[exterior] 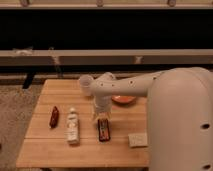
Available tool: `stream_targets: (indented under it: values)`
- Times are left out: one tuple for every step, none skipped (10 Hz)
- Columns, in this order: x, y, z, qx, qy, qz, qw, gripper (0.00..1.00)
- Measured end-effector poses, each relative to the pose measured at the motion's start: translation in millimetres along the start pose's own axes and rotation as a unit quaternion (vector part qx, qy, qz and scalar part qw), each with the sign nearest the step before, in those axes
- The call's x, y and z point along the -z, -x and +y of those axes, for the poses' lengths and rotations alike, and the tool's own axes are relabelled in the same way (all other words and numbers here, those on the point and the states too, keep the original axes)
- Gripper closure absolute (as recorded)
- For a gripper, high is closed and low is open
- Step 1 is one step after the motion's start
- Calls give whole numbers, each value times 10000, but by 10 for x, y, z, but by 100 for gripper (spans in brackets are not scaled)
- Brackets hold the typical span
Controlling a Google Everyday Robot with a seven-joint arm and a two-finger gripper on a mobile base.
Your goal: Place the eraser in the ceramic cup
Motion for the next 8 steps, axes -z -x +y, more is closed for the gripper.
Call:
stream_targets:
  values:
    - [-67,-20,-30,-64,-37,48,10000,35]
    - [-136,-28,-49,-99,-82,92,9999,35]
    - [-191,-36,-41,-108,-110,139,9998,35]
    - [-257,-54,-47,-131,-139,224,9996,35]
    - [-301,-63,-79,-170,-167,287,9993,35]
    - [-332,-70,-88,-183,-180,323,9991,35]
    - [-339,-68,-83,-185,-189,338,9991,35]
    - [-362,-72,-56,-165,-211,375,9989,35]
